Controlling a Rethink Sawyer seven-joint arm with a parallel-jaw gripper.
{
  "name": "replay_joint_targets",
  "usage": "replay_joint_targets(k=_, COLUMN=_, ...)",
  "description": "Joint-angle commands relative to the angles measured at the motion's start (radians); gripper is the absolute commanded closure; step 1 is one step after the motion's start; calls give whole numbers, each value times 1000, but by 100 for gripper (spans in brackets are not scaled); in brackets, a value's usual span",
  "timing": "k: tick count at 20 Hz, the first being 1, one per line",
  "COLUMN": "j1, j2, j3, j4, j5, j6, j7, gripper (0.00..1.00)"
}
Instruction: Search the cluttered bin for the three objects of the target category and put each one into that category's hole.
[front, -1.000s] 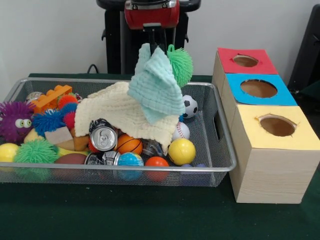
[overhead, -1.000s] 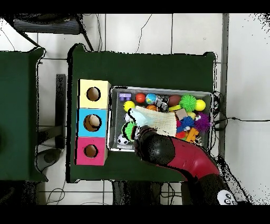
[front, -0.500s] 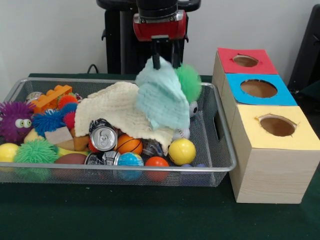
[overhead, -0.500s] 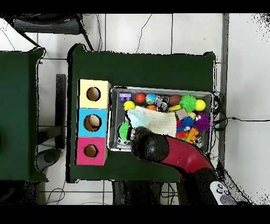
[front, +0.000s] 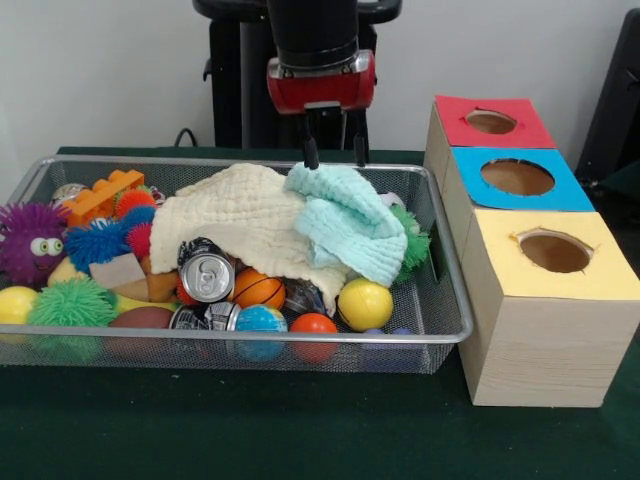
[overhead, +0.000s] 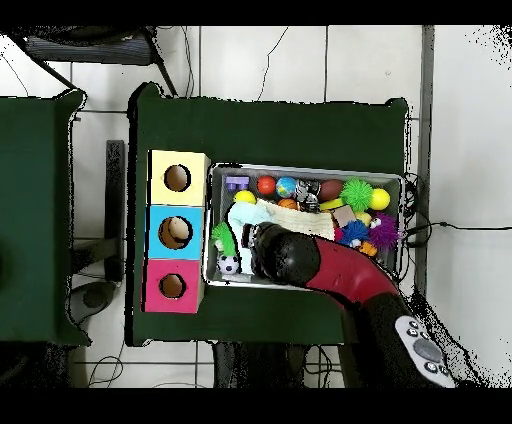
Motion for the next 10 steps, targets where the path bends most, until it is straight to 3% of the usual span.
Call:
replay_joint_targets(k=1, j1=-39, j2=136, j3=34, j4=-204, j5=-46, j6=65, j7=-8, gripper=0)
replay_joint_targets(k=7, j1=-38, j2=170, j3=-15, j4=-259, j5=-115, j6=49, j7=-27, gripper=0)
replay_joint_targets(k=10, j1=-28, j2=202, j3=-54, j4=-312, j5=-152, j6=93, j7=-31, gripper=0)
